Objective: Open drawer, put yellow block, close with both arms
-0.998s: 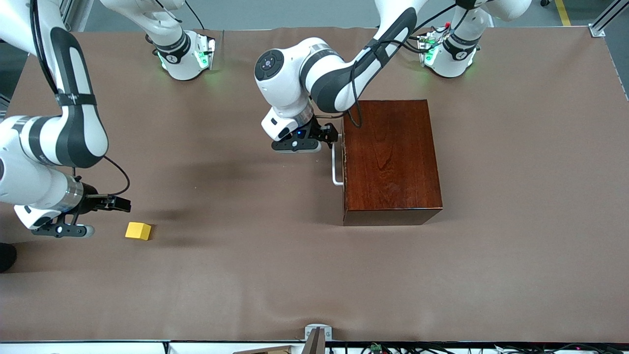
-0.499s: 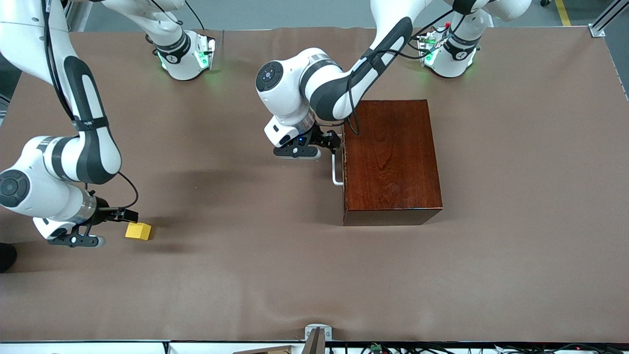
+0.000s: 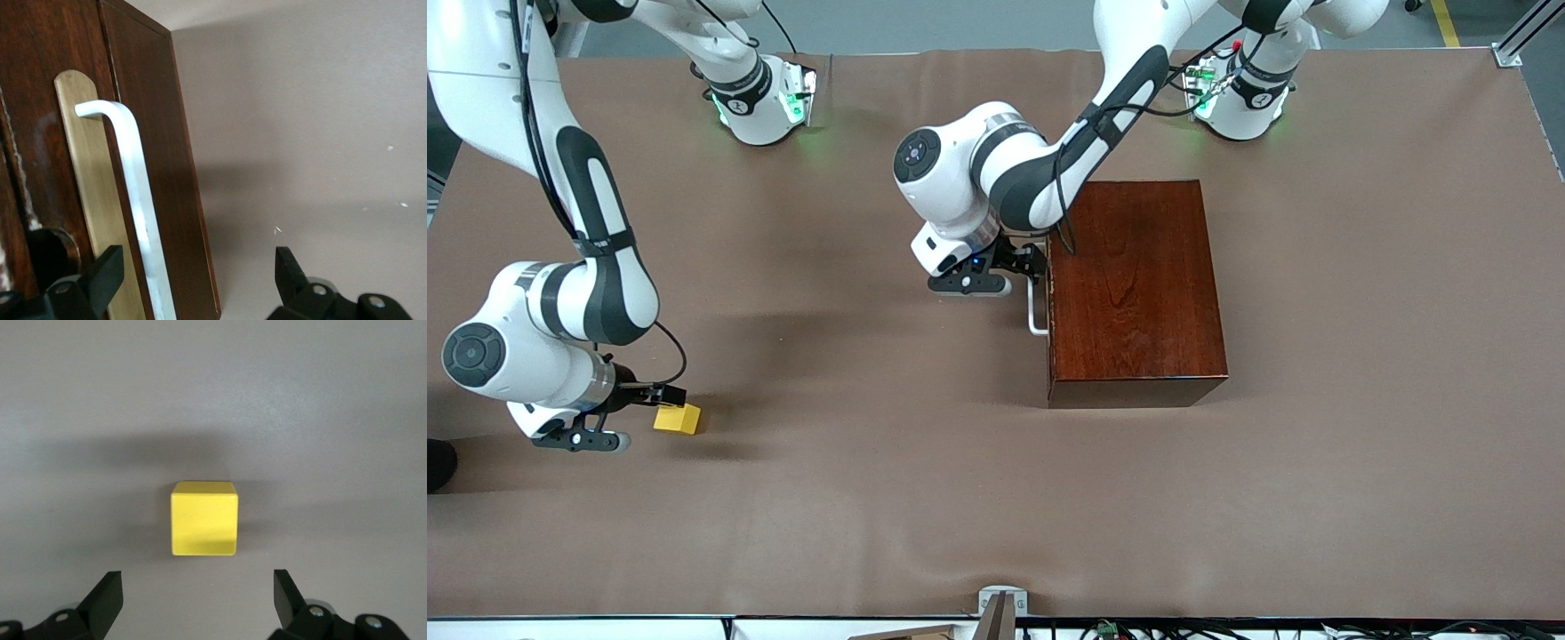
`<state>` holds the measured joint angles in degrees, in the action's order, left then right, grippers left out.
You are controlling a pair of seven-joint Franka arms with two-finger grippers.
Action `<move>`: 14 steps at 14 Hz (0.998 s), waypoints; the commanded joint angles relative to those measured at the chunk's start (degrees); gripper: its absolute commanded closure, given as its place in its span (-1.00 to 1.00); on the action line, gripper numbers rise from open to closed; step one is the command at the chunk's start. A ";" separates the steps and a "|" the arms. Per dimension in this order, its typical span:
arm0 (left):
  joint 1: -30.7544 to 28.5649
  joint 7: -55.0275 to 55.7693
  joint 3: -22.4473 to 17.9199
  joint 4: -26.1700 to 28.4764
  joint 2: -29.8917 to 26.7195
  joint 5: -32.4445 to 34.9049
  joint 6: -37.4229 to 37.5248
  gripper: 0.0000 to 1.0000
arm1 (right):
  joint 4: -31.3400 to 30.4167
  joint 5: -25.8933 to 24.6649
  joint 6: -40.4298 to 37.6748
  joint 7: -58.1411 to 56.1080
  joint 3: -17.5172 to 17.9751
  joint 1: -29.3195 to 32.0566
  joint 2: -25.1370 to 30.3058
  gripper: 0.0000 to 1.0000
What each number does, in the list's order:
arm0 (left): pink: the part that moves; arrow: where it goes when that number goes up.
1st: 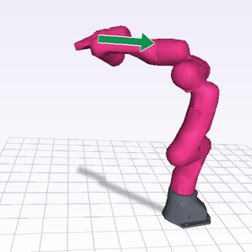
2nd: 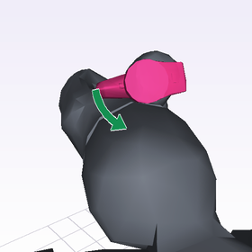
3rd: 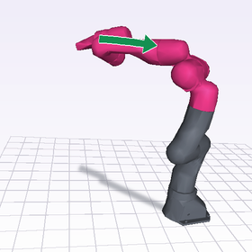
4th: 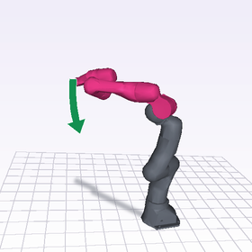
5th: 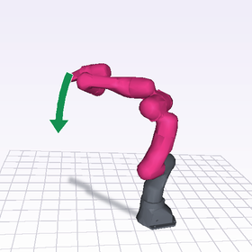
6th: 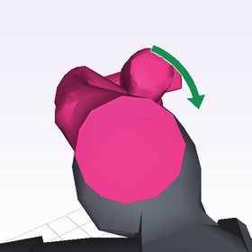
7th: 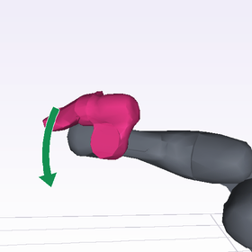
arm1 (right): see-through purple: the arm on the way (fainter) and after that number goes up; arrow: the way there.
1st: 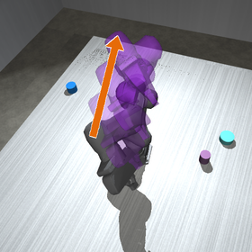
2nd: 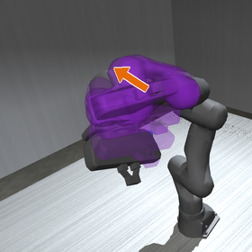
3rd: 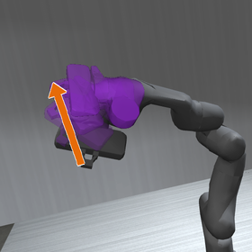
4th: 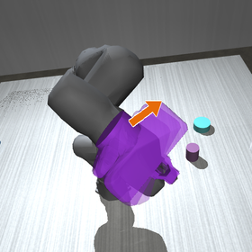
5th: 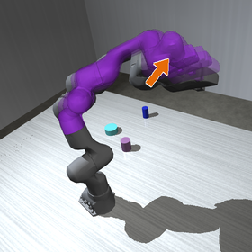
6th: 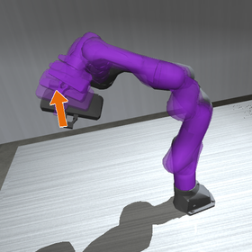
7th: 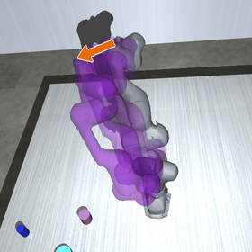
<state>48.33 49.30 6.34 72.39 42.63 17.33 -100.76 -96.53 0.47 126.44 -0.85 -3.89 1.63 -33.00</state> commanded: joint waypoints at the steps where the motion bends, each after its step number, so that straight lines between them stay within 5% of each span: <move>1: 0.10 -0.34 -0.45 -1.11 0.79 1.57 0.21 -1.00 | 0.56 -0.12 2.23 -0.82 0.90 1.45 -1.53 -1.00; 14: 0.63 3.17 -0.36 -1.28 1.67 0.87 -5.76 -1.00 | 2.76 -0.03 4.96 -0.82 0.90 1.36 -6.90 -1.00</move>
<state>48.72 51.61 5.95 72.38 43.24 17.33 -106.07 -95.47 0.47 131.46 -1.05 -3.61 2.11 -38.33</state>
